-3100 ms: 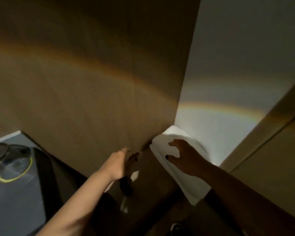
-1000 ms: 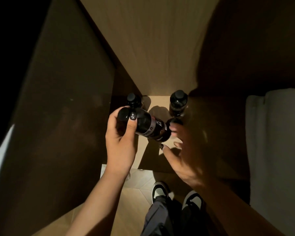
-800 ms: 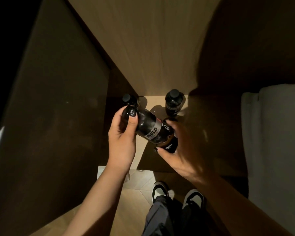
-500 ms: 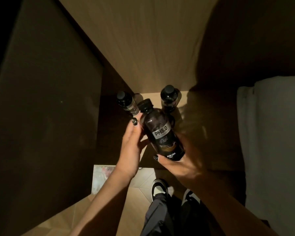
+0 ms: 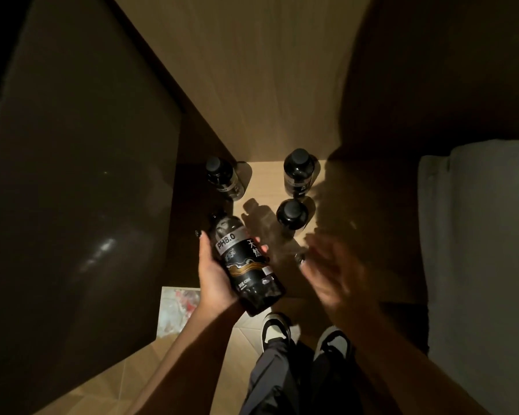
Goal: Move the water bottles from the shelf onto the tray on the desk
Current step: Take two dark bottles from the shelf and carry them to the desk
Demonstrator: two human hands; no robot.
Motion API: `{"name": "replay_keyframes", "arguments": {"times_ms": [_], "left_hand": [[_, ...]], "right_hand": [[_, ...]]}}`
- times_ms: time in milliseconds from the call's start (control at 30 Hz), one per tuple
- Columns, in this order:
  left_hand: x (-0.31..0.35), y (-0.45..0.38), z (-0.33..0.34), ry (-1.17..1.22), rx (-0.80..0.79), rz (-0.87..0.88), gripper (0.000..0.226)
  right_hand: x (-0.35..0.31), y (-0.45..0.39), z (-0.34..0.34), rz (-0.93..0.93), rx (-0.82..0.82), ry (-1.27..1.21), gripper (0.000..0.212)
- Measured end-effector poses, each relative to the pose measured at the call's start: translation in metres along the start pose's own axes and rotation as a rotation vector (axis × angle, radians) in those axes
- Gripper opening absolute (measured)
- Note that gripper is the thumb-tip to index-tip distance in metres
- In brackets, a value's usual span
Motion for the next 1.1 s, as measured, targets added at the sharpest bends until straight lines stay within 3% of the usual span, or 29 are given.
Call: {"name": "replay_keyframes", "arguments": {"times_ms": [133,267,467,533,667,800,933,1100], "left_hand": [[-0.001,0.000,-0.009,0.070,0.052,-0.020,0.058],[-0.007,0.001,-0.008,0.060,0.100,-0.056,0.042],[-0.014,-0.001,-0.010,0.085,0.123,-0.105,0.041],[-0.014,-0.003,-0.012,0.087,0.103,-0.117,0.046],[-0.011,0.001,-0.013,0.100,0.083,-0.127,0.062],[-0.003,0.005,-0.010,0.094,0.095,-0.048,0.041],[-0.002,0.003,-0.004,-0.001,0.165,0.042,0.033],[-0.020,0.006,0.033,0.208,0.005,-0.030,0.038]], "right_hand": [[0.004,-0.049,-0.002,-0.060,0.101,0.214,0.031],[0.027,-0.085,0.019,-0.141,-0.069,0.288,0.045],[0.054,-0.097,0.010,0.023,-0.074,0.226,0.035],[0.058,-0.100,0.003,0.101,-0.039,0.084,0.037],[0.057,-0.092,-0.029,0.257,0.181,-0.262,0.029],[0.043,-0.073,-0.049,0.261,0.255,-0.485,0.050],[0.020,-0.062,-0.057,0.210,0.059,-0.676,0.075],[0.000,-0.059,-0.059,0.170,-0.226,-0.815,0.063]]}}
Point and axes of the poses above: each hand's wrist, its own y-axis away from the middle knuckle, its own z-axis out of the palm, x = y × z, the point moved 6 cm from there along -y, towards the middle knuckle, and after that the axes turned 12 degrees about -y, right-handed, at the moved point
